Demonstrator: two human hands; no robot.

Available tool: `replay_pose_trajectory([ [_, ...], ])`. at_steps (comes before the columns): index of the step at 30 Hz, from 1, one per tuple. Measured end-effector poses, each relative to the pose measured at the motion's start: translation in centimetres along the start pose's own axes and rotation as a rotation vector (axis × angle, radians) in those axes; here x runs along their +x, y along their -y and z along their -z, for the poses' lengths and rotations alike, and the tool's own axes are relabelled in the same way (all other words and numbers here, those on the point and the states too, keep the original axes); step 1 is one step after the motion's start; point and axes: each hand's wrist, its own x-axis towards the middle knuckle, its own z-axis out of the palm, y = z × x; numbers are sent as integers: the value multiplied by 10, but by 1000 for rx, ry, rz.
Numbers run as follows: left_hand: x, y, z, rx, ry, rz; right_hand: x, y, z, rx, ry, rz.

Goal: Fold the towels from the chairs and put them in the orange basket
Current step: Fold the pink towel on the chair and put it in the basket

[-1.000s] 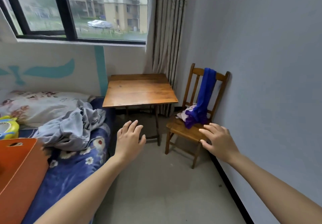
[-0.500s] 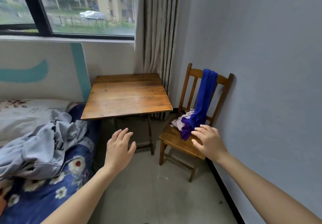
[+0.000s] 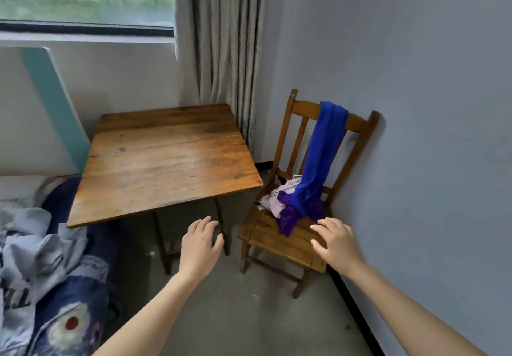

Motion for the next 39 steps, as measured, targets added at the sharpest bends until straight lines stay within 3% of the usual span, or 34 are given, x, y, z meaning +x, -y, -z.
replay_pose_trajectory([
  [5, 19, -12, -50, -92, 109, 75, 2, -30, -31, -15, 112, -72],
  [10, 35, -27, -85, -101, 151, 172, 20, -66, -53, 118, 158, -135],
  [12, 47, -37, -96, -115, 122, 209, 36, -85, -59, 139, 256, -107],
  [25, 75, -117, -171, -196, 27, 536, 137, -190, -102, 209, 462, 110],
  [32, 111, -110, -184, -157, 81, 571, 173, -188, -136, 214, 574, 154],
  [39, 165, -99, -206, -159, 282, 593, 199, -175, -158, 210, 653, 110],
])
